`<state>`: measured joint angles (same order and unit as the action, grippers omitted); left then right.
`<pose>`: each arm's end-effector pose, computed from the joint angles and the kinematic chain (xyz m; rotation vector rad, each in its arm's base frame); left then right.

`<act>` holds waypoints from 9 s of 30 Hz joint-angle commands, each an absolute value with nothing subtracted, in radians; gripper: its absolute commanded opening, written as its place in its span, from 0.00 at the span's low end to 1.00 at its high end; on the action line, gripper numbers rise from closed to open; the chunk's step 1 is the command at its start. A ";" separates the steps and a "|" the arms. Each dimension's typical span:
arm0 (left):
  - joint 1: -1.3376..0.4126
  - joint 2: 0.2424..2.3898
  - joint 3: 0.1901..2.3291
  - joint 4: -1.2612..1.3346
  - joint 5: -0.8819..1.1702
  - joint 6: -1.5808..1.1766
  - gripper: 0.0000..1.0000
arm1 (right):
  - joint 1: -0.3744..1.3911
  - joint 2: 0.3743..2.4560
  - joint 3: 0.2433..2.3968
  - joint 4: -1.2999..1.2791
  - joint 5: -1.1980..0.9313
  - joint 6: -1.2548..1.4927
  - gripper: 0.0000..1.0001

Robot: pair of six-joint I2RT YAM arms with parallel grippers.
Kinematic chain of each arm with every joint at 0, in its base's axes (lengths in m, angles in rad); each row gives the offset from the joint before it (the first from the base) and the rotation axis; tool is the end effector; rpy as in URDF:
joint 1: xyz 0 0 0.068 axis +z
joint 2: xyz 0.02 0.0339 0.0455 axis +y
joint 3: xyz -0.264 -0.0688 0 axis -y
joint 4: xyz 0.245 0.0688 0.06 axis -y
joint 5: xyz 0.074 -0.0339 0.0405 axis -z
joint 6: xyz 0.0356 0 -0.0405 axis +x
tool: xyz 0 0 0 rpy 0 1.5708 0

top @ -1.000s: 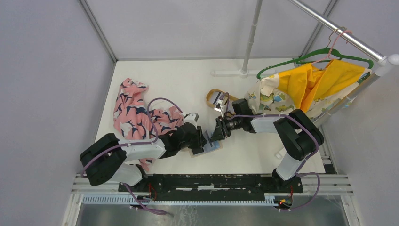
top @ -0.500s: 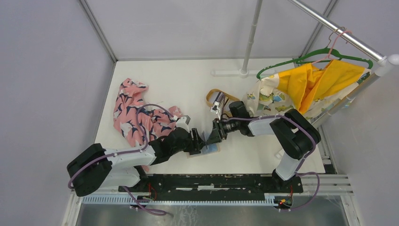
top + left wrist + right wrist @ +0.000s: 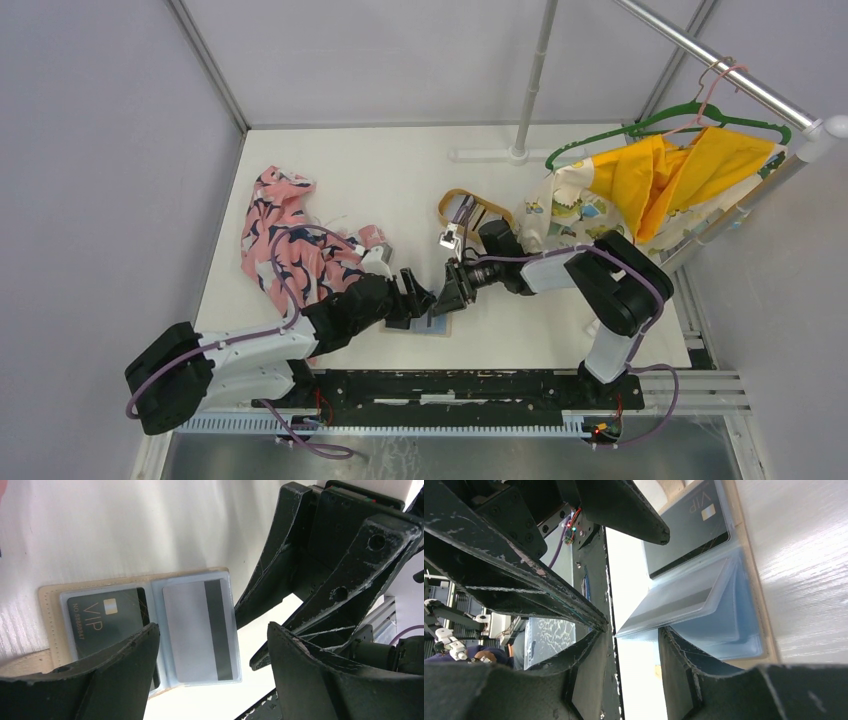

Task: Put the credit cards into the card holder
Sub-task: Open the card holder at the center of the board, then move the storage box to the center of the board, then move the card holder to the center of the board.

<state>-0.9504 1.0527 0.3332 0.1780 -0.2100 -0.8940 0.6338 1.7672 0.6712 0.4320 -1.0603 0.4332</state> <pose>0.1260 -0.1636 0.1704 -0.0697 2.2255 -0.8602 0.2305 0.2079 0.1256 -0.8840 2.2230 1.7310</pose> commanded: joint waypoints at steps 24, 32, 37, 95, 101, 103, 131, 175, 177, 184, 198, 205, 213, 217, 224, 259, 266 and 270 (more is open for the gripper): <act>-0.946 0.971 0.415 -0.269 -0.528 -0.865 0.26 | 0.701 1.884 0.749 0.694 -1.056 0.621 0.46; -0.946 0.950 0.396 -0.280 -0.507 -0.876 0.27 | 0.751 1.951 0.848 0.648 -1.033 0.595 0.46; -0.946 0.936 0.366 -0.232 -0.477 -0.863 0.28 | 0.752 1.974 0.893 0.559 -1.015 0.519 0.46; -0.929 1.194 0.557 -0.048 -0.440 -0.648 0.30 | 1.032 1.592 0.737 -0.055 -0.150 -0.963 0.23; -0.927 1.073 0.534 -0.006 -0.474 -0.622 0.52 | 0.917 1.499 0.767 -0.190 -0.421 -1.010 0.27; -0.925 1.040 0.521 0.058 -0.478 -0.608 0.61 | 0.878 1.452 0.805 -0.287 -0.565 -1.048 0.31; -0.769 1.289 0.468 0.677 -0.220 -0.290 0.83 | 0.447 1.768 1.285 -0.252 -0.547 -0.443 0.60; -0.770 0.864 0.353 0.231 -0.151 -0.486 0.77 | 0.496 1.798 1.161 -0.349 -0.452 -0.495 0.26; -0.770 0.864 0.353 0.233 -0.143 -0.491 0.77 | 0.511 1.767 1.116 -0.367 -0.450 -0.531 0.21; -0.771 0.854 0.342 0.244 -0.114 -0.512 0.77 | 0.562 1.606 0.921 -0.400 -0.468 -0.639 0.17; -0.770 0.926 0.381 0.213 -0.186 -0.506 0.77 | 0.529 1.237 0.843 -0.280 -0.421 -0.700 0.86; -0.723 1.290 0.627 0.062 -0.261 -0.470 0.40 | 0.506 1.394 0.870 -0.291 -0.663 -0.542 0.98; -0.703 1.537 0.750 -0.038 -0.308 -0.462 0.34 | 0.425 1.357 0.692 0.053 -0.683 -0.180 0.97; -0.703 1.576 0.746 -0.068 -0.278 -0.456 0.31 | 0.418 1.364 0.676 0.100 -0.677 -0.116 0.98; -0.726 1.571 0.697 -0.055 -0.161 -0.465 0.30 | 0.406 1.365 0.659 0.167 -0.691 -0.027 0.97; -0.710 1.493 0.674 0.385 -0.090 -0.544 0.66 | 0.399 1.544 0.591 0.413 -0.467 0.689 0.90; -0.709 1.584 0.720 0.435 -0.018 -0.516 0.62 | 0.388 1.558 0.588 0.408 -0.440 0.752 0.90; -0.709 1.622 0.741 0.439 -0.005 -0.511 0.59 | 0.380 1.566 0.578 0.403 -0.432 0.802 0.91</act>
<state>-0.7086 1.5932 0.6895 0.3618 -0.0433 -0.5114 0.3939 1.5517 0.5800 0.3912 -0.4618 0.7303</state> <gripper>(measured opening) 0.597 0.905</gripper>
